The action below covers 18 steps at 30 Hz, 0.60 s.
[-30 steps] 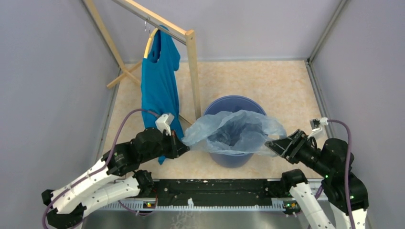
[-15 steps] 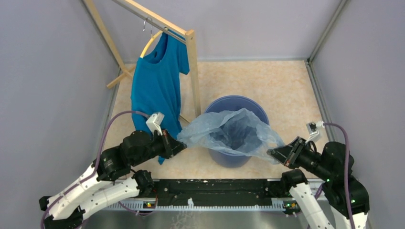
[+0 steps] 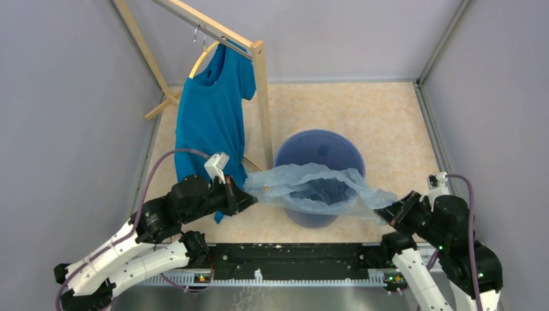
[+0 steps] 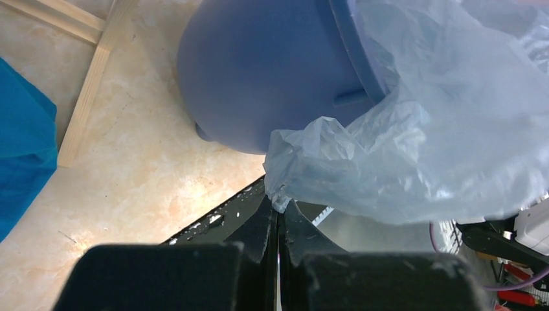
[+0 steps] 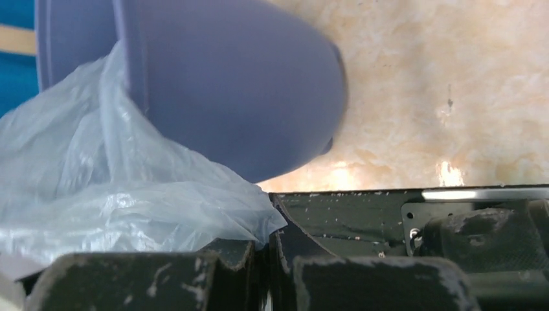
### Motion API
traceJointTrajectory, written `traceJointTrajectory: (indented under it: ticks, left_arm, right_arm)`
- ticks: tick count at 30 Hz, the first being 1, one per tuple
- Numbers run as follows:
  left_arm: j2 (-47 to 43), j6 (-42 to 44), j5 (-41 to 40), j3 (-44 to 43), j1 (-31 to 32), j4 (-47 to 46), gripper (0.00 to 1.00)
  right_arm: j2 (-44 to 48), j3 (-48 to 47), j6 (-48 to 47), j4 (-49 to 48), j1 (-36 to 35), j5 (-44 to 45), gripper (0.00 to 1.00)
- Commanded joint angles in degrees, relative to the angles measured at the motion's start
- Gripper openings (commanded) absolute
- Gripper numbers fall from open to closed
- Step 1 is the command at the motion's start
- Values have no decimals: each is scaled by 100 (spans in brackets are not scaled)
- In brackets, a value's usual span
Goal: Put the trash bags into the trash bin
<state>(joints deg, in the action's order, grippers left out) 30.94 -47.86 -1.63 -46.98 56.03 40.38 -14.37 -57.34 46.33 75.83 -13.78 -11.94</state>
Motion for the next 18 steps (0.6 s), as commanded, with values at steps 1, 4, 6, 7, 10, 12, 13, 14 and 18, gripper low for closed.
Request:
traceJointTrajectory:
  ticks: [1, 4, 6, 7, 10, 12, 13, 14, 18]
  left_arm:
    - [217, 74, -88, 214, 4, -254, 0]
    - [304, 97, -312, 292, 4, -384, 0]
    - [358, 166, -594, 251, 4, -402, 0]
    - [398, 195, -704, 192, 4, -375, 0]
    - [539, 275, -825, 23, 3, -376, 0]
    - [625, 394, -770, -66, 4, -488, 12]
    - [678, 460, -743, -136, 4, -473, 16]
    - [727, 518, -723, -214, 4, -407, 22]
    - [776, 775, -645, -515, 4, 54, 42]
  right_arm:
    - [-220, 381, 266, -851, -55, 838, 2]
    - [-567, 455, -252, -1523, -51, 1062, 8]
    - [-878, 393, -630, -1758, -54, 1297, 13]
    - [-1030, 330, -802, -1823, -55, 1415, 15]
    - [-1417, 137, -1358, -1988, -55, 1521, 23]
    - [-1611, -42, -1677, -1949, -55, 1482, 30]
    - [-1687, -166, -1798, -1867, -59, 1424, 34]
    - [-1740, -265, -1867, -1726, -55, 1381, 37]
    - [-1609, -602, -1927, -1211, -55, 1148, 52]
